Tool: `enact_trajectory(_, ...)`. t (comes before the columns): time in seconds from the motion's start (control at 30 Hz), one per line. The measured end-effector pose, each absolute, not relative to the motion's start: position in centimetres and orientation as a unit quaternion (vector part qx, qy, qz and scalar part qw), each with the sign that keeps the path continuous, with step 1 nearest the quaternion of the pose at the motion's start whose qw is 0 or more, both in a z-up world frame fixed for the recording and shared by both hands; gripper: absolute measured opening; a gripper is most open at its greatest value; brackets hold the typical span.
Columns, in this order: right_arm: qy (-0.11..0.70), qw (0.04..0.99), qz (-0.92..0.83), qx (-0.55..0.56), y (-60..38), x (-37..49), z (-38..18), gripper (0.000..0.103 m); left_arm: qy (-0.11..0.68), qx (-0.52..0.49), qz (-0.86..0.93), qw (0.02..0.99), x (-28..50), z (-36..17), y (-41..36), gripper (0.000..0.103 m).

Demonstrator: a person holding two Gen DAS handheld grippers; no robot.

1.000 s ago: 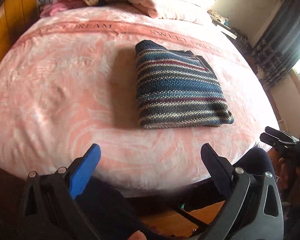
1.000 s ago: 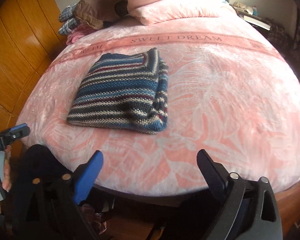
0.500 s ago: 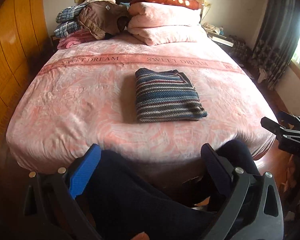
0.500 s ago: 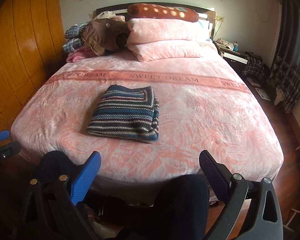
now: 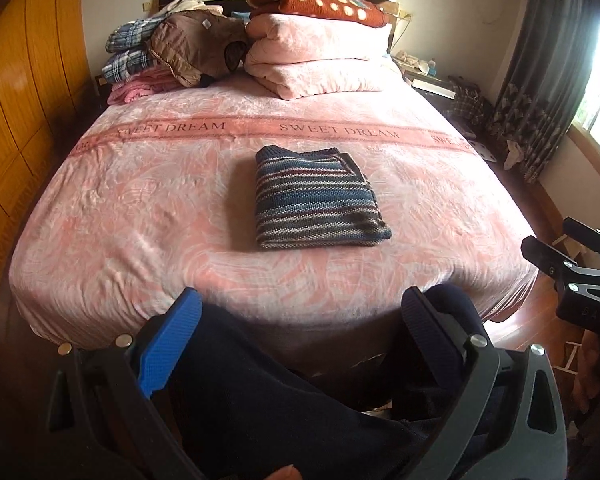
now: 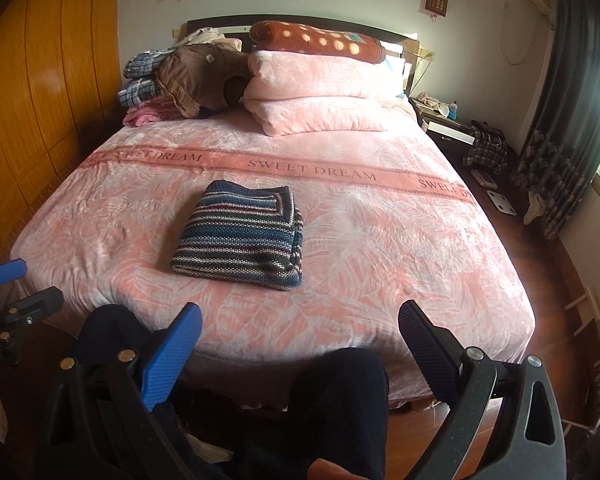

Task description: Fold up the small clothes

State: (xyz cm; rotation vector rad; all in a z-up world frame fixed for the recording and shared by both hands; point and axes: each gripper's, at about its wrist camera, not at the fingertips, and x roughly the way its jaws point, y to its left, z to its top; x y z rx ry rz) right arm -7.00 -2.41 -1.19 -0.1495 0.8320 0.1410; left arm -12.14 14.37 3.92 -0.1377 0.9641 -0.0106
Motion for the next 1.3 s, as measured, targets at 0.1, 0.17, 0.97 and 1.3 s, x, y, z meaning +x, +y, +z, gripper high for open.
enact_trajectory(0.1, 0.406, 0.908, 0.069, -0.075, -2.2, -6.8, -1.5, 0.099, 0.465, -0.068, -0.005, 0.883, -11.8, 3.7, 14.5, 0.1)
enact_trajectory(0.17, 0.406, 0.908, 0.07, -0.077, -2.1, -6.6, -1.6, 0.099, 0.466, -0.07, -0.002, 0.882, -11.6, 3.6, 14.6, 0.1)
enact_trajectory(0.97, 0.408, 0.906, 0.082, -0.081, -1.5, -6.3, -2.2, 0.099, 0.477, -0.062, 0.013, 0.877, -11.0, 3.1, 13.9, 0.1)
enact_trajectory(1.3, 0.411, 0.903, 0.091, -0.083, -1.0, -6.0, -2.7, 0.099, 0.473, -0.056, 0.021, 0.879, -10.9, 3.4, 13.9, 0.1)
